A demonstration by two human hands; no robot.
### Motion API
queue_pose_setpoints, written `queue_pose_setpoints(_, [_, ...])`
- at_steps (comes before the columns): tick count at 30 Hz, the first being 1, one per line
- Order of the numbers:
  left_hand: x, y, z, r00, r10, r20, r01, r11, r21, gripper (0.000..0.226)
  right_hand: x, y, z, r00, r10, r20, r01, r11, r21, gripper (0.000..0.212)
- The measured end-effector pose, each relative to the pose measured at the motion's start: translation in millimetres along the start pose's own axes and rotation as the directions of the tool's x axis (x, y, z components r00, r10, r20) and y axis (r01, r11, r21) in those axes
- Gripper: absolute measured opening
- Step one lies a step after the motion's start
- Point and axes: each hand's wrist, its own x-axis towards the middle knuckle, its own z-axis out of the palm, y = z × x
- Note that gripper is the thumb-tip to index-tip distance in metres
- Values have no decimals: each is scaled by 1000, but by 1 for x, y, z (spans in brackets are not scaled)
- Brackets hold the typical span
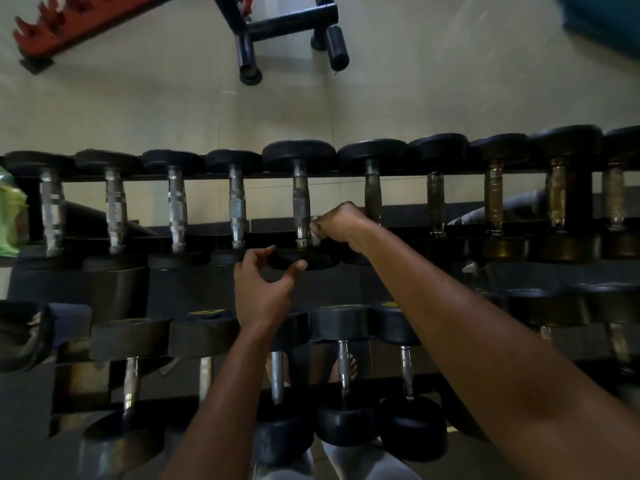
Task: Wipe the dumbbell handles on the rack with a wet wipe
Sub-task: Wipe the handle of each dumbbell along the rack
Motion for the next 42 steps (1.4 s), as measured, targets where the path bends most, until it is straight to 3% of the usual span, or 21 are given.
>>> queue_pose_setpoints(6, [-3, 3, 0, 1000, -2, -25, 2, 1000, 19, 52, -8, 0, -12, 990, -131, 51, 139, 970, -199, 19])
queue_pose_setpoints(9, [-4, 6, -1, 1000, -5, -24, 6, 999, 37, 53, -24, -8, -24, 944, -331, -11, 322, 925, -204, 17])
queue_pose_setpoints(11, [-4, 8, -1, 1000, -10, -17, 11, 998, 54, 55, -32, -19, -25, 832, -547, -92, 514, 823, -242, 17])
queue_pose_setpoints(13, [-3, 9, -1, 1000, -14, -10, 15, 998, 66, 57, -32, -30, -23, 665, -731, -154, 635, 661, -400, 16])
queue_pose_setpoints(15, [-4, 8, -1, 1000, -12, -7, 12, 997, 70, 57, -25, -37, -19, 487, -856, -172, 638, 484, -599, 12])
queue_pose_setpoints(17, [-4, 7, -2, 1000, -11, -4, 11, 997, 72, 57, -19, -42, -17, 397, -906, -145, 579, 370, -726, 11])
queue_pose_setpoints(25, [-6, 6, -4, 1000, -11, 8, 10, 998, 62, 60, -21, -60, -25, 452, -887, 96, 398, 104, -911, 34])
queue_pose_setpoints(28, [-7, 6, -5, 1000, -13, 16, 12, 998, 58, 62, -25, -67, -27, 524, -836, 160, 350, 40, -936, 26])
queue_pose_setpoints(31, [-11, 9, -6, 1000, -6, 15, 5, 998, 61, 63, -27, -69, -28, 561, -806, 187, 361, 35, -932, 18])
queue_pose_setpoints(34, [-14, 9, -5, 1000, -17, -2, 17, 999, 34, 66, -24, -70, -25, 568, -786, 244, 471, 68, -880, 22])
queue_pose_setpoints(38, [-15, 11, -5, 998, -58, -22, 59, 998, 31, 66, -26, -67, -15, 635, -702, 321, 556, 127, -822, 20])
queue_pose_setpoints(42, [-15, 12, -6, 998, -63, -22, 64, 997, 47, 65, -32, -52, -3, 655, -649, 388, 576, 96, -812, 18])
